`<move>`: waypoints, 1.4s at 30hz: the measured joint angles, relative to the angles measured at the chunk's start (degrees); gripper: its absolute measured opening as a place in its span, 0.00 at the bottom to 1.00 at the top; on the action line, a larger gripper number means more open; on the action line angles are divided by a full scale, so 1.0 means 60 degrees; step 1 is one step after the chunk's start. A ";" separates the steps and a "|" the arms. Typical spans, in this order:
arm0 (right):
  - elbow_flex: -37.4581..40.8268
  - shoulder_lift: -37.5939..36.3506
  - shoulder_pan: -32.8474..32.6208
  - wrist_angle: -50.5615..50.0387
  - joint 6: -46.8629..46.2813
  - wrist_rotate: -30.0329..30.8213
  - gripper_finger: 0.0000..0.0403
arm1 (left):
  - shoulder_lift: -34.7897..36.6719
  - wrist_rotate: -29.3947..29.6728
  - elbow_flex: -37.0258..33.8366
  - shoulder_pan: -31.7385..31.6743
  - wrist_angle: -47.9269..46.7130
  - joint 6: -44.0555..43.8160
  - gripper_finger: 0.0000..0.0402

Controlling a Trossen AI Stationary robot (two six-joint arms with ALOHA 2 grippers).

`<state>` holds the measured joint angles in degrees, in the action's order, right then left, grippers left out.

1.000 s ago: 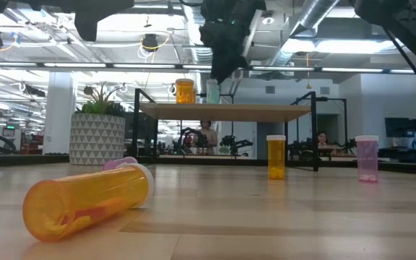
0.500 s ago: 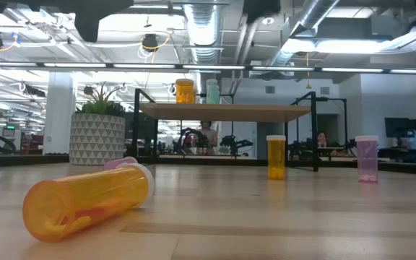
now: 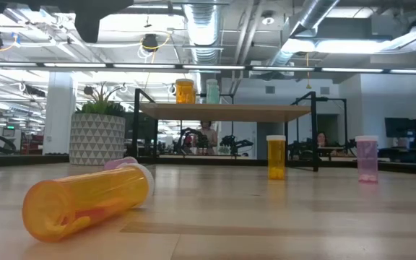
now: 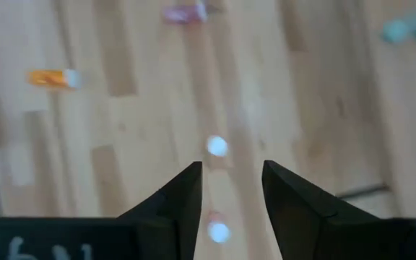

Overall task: Pick and place medicine bottles onto shelf by color
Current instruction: Put the small orange pill bottle on the shelf

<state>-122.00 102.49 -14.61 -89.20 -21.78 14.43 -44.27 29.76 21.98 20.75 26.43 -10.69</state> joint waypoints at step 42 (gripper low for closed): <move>0.9847 -0.1534 0.1218 0.8566 -0.0750 -0.1990 0.66 | -0.1553 0.0293 0.0000 -0.0113 0.1769 0.0384 0.35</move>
<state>-62.92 93.29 -7.30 -37.81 -26.28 2.49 -53.59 31.52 21.98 20.08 37.04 -8.39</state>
